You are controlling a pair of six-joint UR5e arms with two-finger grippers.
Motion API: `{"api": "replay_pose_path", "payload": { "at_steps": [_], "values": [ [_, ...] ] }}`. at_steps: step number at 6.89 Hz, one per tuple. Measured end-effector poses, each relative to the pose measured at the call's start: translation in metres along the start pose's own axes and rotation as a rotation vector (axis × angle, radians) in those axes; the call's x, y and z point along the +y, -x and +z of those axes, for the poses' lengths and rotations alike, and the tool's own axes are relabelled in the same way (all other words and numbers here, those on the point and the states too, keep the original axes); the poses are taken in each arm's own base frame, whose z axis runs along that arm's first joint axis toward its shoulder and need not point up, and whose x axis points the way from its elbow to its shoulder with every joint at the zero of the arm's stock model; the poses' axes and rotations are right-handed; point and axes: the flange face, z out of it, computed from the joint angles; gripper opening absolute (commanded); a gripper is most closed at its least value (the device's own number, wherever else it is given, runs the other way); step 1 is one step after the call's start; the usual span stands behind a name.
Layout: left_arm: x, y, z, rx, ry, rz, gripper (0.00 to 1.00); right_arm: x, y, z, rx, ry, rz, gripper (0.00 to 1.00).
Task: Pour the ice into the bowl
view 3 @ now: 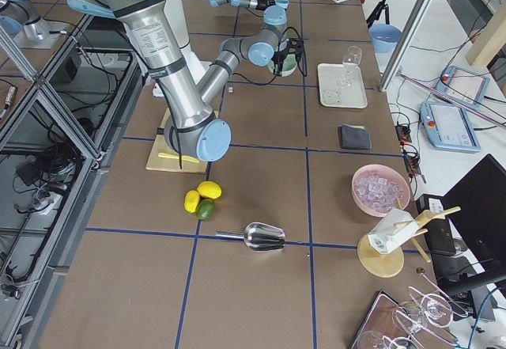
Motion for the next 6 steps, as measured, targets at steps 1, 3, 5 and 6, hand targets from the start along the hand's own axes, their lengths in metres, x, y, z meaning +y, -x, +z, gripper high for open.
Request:
{"api": "replay_pose_path", "payload": {
  "at_steps": [1, 3, 5, 6],
  "values": [
    [0.003, 0.004, 0.001, -0.004, 0.001, 0.010, 0.99, -0.003, -0.008, -0.005, -0.001, 0.008, 0.002, 0.00],
    [0.005, 0.006, 0.001, -0.006, 0.002, 0.017, 0.99, -0.009, -0.029, -0.013, 0.004, 0.015, -0.006, 0.00],
    [0.005, 0.006, 0.001, -0.006, 0.002, 0.020, 0.99, -0.013, -0.064, -0.020, 0.029, 0.008, -0.031, 0.00],
    [0.005, 0.006, 0.001, -0.006, 0.004, 0.028, 0.99, -0.017, -0.082, -0.021, 0.047, 0.004, -0.045, 0.00]
  ]
}}
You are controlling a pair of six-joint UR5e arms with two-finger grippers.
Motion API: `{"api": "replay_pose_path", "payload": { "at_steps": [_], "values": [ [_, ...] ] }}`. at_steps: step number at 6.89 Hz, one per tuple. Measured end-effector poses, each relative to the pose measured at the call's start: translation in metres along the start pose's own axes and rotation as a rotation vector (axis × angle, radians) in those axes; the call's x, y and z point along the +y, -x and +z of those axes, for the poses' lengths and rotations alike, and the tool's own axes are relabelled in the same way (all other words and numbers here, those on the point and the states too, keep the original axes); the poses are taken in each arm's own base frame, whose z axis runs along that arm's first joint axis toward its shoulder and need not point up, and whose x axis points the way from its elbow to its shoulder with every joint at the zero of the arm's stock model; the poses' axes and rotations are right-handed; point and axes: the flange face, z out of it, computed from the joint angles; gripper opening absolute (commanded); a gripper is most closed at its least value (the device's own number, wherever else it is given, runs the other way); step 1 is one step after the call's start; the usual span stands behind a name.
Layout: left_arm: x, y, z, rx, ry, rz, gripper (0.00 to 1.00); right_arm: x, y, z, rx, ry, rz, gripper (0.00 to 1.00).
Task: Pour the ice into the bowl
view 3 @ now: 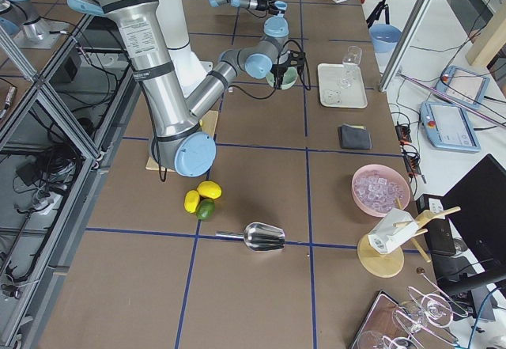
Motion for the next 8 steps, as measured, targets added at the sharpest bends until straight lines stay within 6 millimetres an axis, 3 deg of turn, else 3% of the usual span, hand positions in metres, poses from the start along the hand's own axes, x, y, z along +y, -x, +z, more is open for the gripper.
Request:
{"api": "replay_pose_path", "payload": {
  "at_steps": [4, 6, 8],
  "values": [
    [-0.019, -0.002, -0.008, 0.020, 0.022, 0.037, 0.99, 0.002, -0.051, -0.002, 0.046, -0.003, -0.027, 0.00],
    [-0.044, 0.005, -0.019, 0.027, 0.020, 0.052, 0.99, 0.006, -0.071, -0.003, 0.064, -0.002, -0.021, 0.00],
    [-0.067, 0.000, -0.027, 0.042, 0.020, 0.072, 0.99, 0.011, -0.098, -0.007, 0.092, -0.001, -0.028, 0.00]
  ]
}}
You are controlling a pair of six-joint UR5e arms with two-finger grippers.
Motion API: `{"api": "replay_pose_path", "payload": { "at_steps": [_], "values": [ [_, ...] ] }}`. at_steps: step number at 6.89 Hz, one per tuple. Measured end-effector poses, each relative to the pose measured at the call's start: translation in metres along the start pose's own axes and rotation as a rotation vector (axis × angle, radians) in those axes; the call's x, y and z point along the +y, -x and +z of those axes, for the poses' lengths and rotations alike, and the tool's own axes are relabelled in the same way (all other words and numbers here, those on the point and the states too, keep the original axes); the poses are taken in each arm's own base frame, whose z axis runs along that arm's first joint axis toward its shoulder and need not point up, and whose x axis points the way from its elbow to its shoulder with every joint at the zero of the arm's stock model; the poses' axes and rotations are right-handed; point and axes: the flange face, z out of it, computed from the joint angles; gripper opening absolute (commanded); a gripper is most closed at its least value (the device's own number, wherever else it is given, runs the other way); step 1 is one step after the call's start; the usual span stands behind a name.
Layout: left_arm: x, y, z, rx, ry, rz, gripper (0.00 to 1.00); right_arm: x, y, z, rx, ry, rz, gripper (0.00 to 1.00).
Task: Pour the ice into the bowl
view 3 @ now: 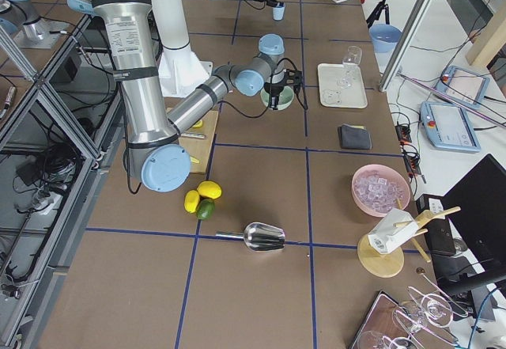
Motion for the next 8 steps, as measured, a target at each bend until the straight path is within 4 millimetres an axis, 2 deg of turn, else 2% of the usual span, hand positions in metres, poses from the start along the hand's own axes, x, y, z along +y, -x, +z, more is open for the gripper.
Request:
{"api": "replay_pose_path", "payload": {
  "at_steps": [2, 4, 5, 6, 7, 8],
  "values": [
    [-0.029, -0.010, 0.003, 0.011, 0.012, 0.054, 0.99, -0.005, -0.034, 0.000, 0.042, -0.007, -0.040, 0.00],
    [-0.074, -0.015, 0.022, 0.010, 0.022, 0.148, 0.99, -0.016, -0.078, 0.008, 0.094, -0.008, -0.067, 0.00],
    [-0.095, -0.018, 0.036, 0.019, 0.038, 0.190, 0.99, -0.019, -0.112, 0.024, 0.106, -0.013, -0.071, 0.00],
    [-0.112, -0.018, 0.051, 0.041, 0.072, 0.228, 0.99, -0.017, -0.156, 0.043, 0.086, -0.029, -0.077, 0.00],
    [-0.122, -0.016, 0.061, 0.068, 0.110, 0.253, 0.99, -0.013, -0.199, 0.052, 0.049, -0.034, -0.072, 0.00],
    [-0.127, -0.015, 0.067, 0.087, 0.140, 0.272, 0.99, -0.006, -0.238, 0.052, 0.027, -0.014, -0.053, 0.00]
  ]
}}
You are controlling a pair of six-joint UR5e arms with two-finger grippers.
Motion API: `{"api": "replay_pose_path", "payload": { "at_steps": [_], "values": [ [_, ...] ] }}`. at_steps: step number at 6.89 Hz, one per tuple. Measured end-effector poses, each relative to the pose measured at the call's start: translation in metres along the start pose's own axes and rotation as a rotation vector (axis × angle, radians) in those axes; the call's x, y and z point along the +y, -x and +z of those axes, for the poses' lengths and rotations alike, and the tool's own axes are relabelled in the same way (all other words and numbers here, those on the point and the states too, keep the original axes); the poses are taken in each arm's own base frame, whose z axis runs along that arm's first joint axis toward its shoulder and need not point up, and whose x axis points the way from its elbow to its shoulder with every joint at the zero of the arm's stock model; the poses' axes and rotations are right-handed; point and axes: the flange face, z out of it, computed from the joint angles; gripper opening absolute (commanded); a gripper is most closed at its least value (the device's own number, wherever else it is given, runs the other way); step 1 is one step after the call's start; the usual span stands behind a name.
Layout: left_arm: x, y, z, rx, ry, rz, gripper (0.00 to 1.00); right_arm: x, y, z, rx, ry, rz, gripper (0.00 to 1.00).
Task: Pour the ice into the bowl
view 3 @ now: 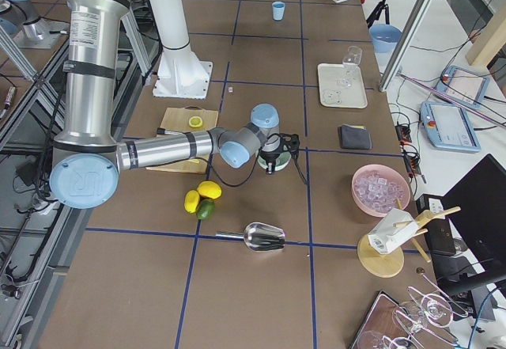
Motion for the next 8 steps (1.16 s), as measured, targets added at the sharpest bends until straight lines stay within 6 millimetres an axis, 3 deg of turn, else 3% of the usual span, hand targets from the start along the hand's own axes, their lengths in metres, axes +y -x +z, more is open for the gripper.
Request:
{"api": "replay_pose_path", "payload": {
  "at_steps": [1, 2, 5, 8],
  "values": [
    [-0.006, -0.001, 0.007, 0.015, 0.034, 0.015, 0.99, 0.010, -0.036, 0.001, 0.001, 0.022, 0.002, 0.99],
    [-0.020, -0.001, 0.020, 0.028, 0.082, 0.038, 1.00, 0.014, -0.056, 0.001, 0.005, 0.030, -0.010, 1.00],
    [-0.080, 0.030, 0.065, 0.073, 0.311, 0.152, 1.00, 0.010, -0.071, -0.005, 0.019, 0.017, -0.053, 1.00],
    [-0.116, 0.068, 0.084, 0.129, 0.515, 0.239, 1.00, -0.026, -0.107, -0.036, 0.111, 0.043, -0.209, 1.00]
  ]
}}
